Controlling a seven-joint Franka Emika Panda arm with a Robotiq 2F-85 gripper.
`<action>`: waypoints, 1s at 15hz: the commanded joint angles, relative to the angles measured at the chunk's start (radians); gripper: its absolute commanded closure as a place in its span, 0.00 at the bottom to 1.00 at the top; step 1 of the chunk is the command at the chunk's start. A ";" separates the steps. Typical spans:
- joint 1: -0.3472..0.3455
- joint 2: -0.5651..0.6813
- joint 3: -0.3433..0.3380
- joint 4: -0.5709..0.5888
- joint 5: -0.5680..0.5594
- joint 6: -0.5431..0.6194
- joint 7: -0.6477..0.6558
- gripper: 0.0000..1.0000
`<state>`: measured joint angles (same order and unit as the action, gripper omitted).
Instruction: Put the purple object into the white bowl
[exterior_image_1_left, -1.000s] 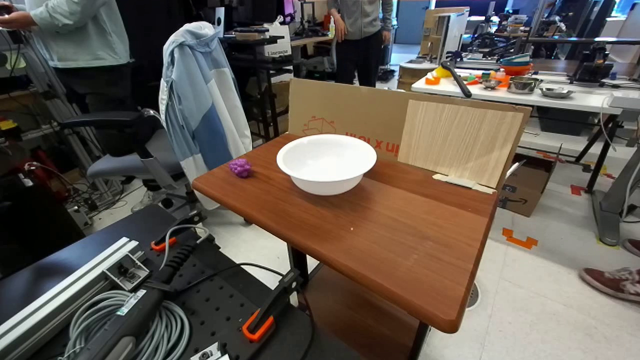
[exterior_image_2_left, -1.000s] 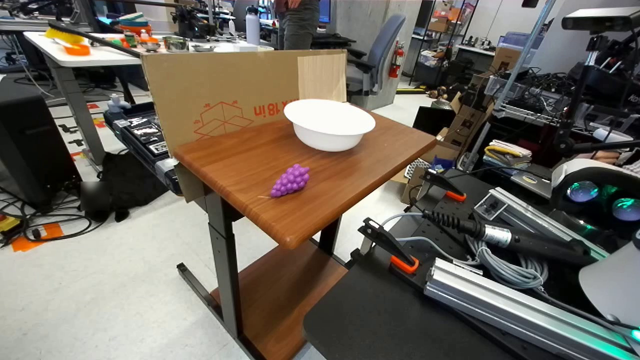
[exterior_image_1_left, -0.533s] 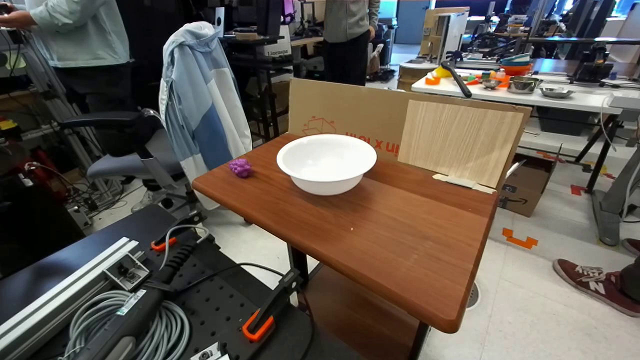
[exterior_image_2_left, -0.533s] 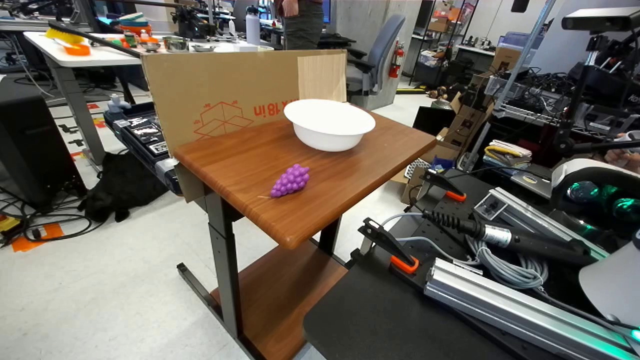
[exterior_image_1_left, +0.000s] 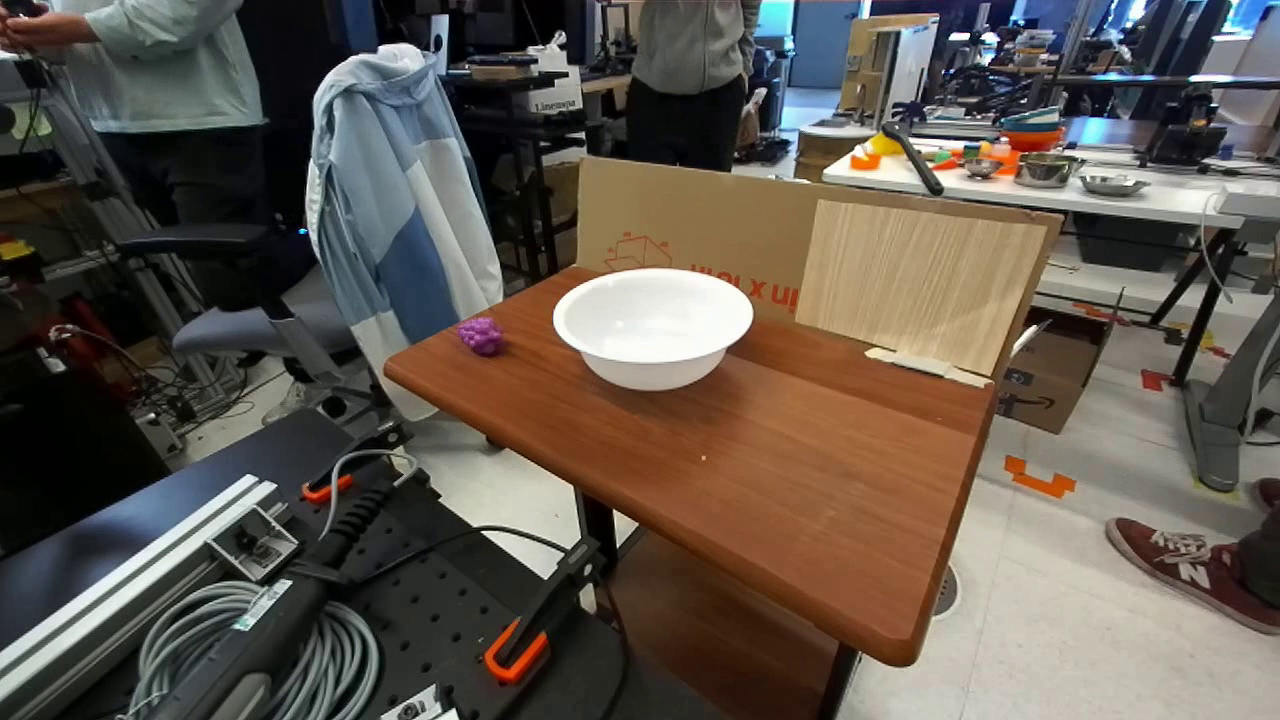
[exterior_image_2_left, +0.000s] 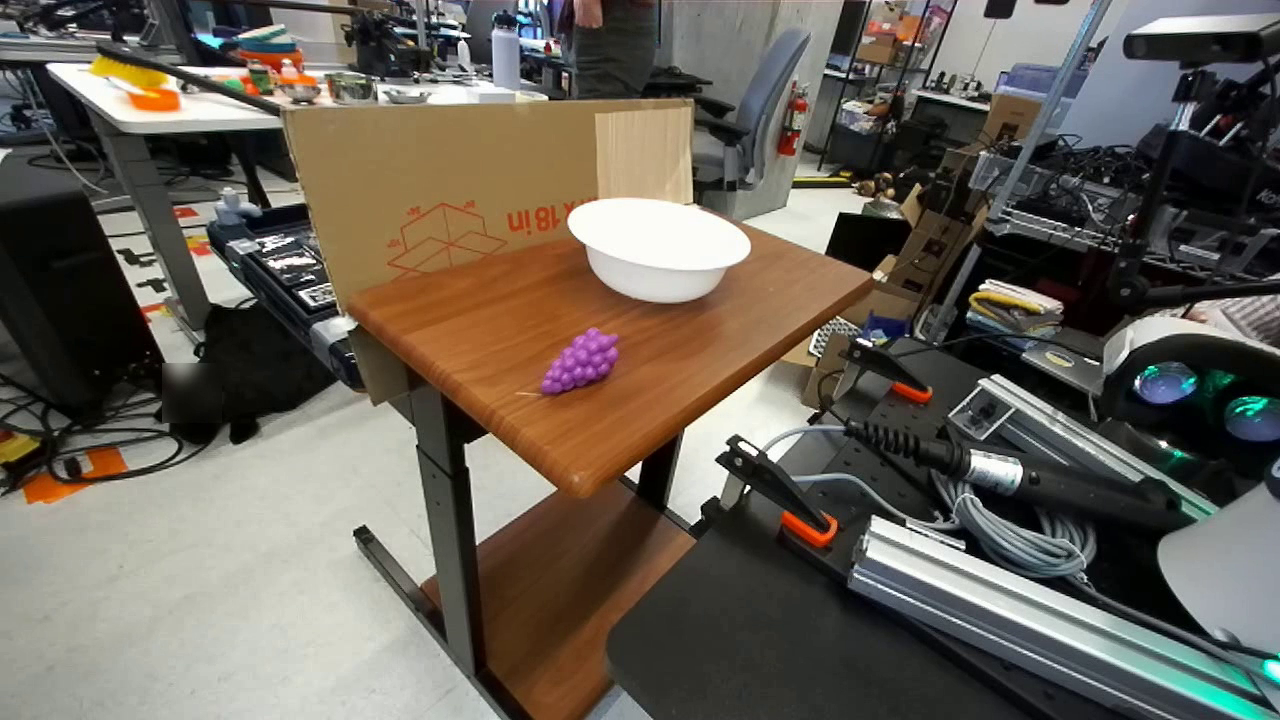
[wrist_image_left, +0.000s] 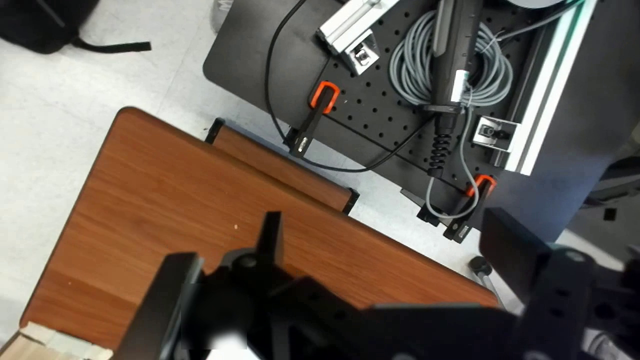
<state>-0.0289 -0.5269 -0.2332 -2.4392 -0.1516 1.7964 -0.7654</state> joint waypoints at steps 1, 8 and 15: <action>0.054 0.072 0.078 0.023 -0.050 0.102 -0.020 0.00; 0.131 0.305 0.195 0.104 -0.088 0.331 -0.047 0.00; 0.117 0.357 0.220 0.111 -0.059 0.375 -0.052 0.00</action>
<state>0.0996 -0.1699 -0.0249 -2.3296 -0.2133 2.1734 -0.8153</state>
